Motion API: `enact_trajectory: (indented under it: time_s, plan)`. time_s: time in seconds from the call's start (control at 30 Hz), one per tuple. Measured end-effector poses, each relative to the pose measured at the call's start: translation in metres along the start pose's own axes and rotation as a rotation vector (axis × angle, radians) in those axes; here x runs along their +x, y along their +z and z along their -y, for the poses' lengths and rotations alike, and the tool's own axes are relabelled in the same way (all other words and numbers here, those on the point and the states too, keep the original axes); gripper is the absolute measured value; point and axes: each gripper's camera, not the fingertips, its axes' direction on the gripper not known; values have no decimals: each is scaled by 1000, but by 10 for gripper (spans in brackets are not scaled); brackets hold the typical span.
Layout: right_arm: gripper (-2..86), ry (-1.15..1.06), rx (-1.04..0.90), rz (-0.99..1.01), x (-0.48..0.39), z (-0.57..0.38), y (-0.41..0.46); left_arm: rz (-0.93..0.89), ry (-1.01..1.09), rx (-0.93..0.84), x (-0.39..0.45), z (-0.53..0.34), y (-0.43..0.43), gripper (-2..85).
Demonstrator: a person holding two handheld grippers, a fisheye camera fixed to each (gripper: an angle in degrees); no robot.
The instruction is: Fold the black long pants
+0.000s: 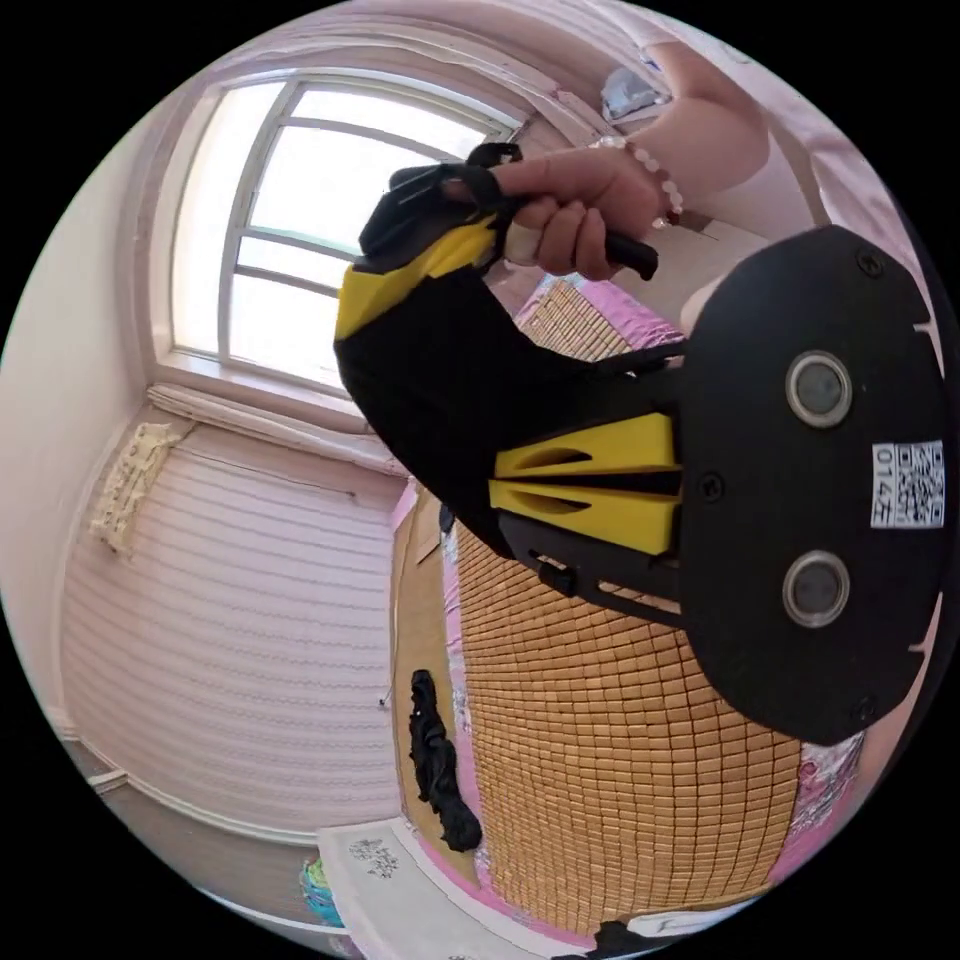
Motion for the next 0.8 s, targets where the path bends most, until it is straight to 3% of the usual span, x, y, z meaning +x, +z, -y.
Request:
enact_trajectory:
  time_s: [0.07,0.13,0.3,0.37,0.47,0.63,0.8]
  plan:
    - [5,14,80,7,6,9,-11,18,92,68,1,19,-31,-10]
    - [5,30,96,-110,15,4,-26,-14,102,73,-4,19,-42,-10]
    - [5,334,-24,-430,82,-56,-78,-126,5,-77,-44,-30,-47,-9]
    - [4,509,-115,-651,118,-98,-106,-28,-51,-190,-70,-70,-53,-8]
    - [3,663,-227,-768,148,-139,-128,84,-147,-353,-112,-121,-63,-1]
    - [-1,626,-287,-905,150,-140,-125,167,-273,-511,-154,-163,-82,60]
    - [-1,512,-396,-791,159,-112,-72,294,-247,-613,-170,-172,-71,101]
